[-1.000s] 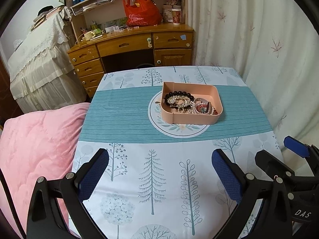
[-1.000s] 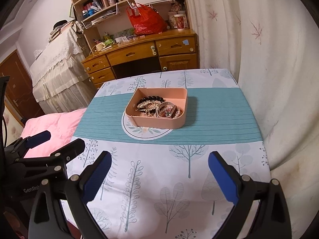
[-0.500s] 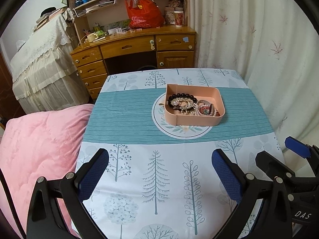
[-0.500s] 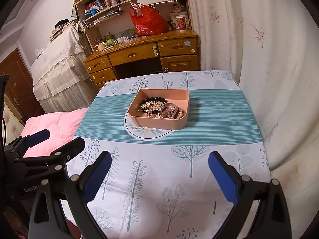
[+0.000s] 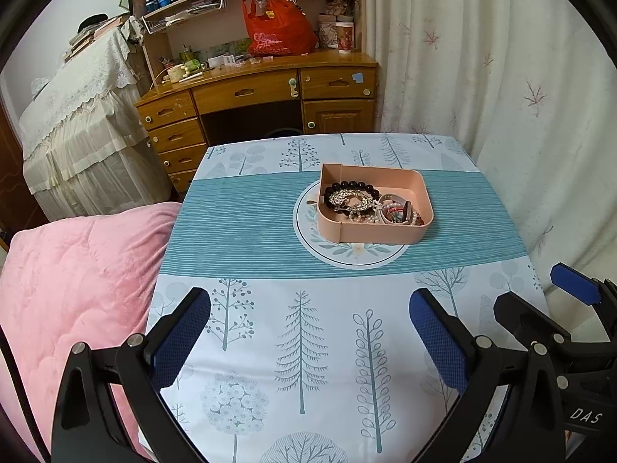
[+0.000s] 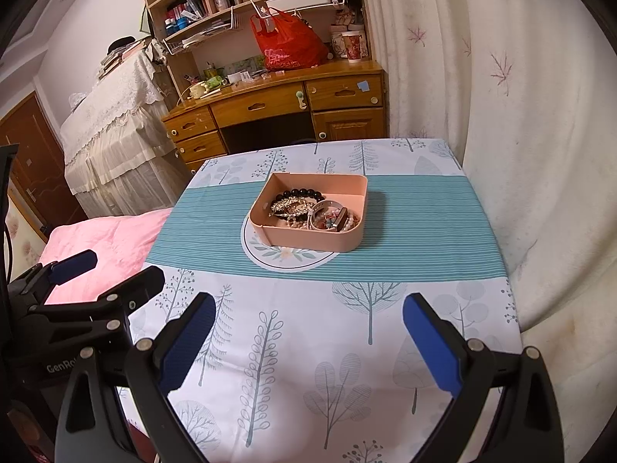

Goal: Organize jewelry

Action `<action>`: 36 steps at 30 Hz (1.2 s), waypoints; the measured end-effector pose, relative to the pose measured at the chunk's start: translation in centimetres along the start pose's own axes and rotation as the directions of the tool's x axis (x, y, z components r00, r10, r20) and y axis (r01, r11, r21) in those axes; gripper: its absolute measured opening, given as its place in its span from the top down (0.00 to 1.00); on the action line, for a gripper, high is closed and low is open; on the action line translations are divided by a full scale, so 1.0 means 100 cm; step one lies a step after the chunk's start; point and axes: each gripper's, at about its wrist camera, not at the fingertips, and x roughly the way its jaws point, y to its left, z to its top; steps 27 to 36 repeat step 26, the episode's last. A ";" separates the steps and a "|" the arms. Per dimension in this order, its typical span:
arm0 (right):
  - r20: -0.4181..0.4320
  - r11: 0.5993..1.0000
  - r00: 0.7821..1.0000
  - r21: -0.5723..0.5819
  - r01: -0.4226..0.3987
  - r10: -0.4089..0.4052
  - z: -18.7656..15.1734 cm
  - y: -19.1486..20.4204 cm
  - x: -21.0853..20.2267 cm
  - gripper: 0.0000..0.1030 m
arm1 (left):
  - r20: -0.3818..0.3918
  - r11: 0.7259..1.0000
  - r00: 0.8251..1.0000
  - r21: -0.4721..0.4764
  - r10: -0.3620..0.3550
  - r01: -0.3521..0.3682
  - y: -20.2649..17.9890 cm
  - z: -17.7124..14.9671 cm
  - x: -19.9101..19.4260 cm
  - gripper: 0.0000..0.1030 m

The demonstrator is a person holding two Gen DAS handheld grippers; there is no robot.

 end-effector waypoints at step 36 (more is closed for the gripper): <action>-0.005 1.000 1.000 0.000 0.011 -0.011 0.002 -0.005 0.001 0.04 | -0.010 1.000 1.000 0.005 -0.009 0.009 0.004 -0.001 -0.003 0.01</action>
